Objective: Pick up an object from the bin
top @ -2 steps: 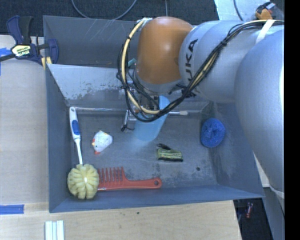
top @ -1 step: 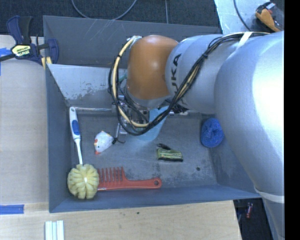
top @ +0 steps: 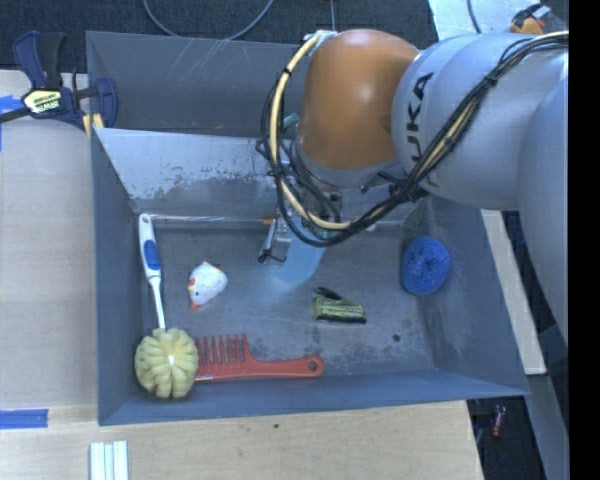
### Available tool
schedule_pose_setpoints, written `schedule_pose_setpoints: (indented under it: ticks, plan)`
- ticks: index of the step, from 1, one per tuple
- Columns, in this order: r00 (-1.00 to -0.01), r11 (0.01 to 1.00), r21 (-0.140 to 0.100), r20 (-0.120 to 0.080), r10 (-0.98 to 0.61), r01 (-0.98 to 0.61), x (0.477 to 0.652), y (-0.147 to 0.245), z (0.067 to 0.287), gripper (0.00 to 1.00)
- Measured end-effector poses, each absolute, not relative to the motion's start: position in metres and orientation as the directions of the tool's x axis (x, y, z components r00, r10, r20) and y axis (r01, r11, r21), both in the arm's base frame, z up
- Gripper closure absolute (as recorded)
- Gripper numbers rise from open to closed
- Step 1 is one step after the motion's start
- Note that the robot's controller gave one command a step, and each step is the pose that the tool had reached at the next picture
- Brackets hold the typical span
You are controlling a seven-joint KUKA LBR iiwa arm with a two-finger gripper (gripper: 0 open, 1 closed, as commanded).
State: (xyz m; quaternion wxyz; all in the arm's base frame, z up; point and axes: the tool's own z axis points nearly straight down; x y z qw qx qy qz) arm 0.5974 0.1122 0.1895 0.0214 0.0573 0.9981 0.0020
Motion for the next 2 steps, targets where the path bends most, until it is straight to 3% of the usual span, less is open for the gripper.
schedule_pose_setpoints:
  ticks: [1,2]
  plan:
    - [-0.994,0.995,0.007,-0.042,0.1,0.1,0.595,0.122,0.168,0.0]
    - [-0.981,0.982,0.011,-0.044,0.188,0.188,0.603,0.117,0.234,0.0]
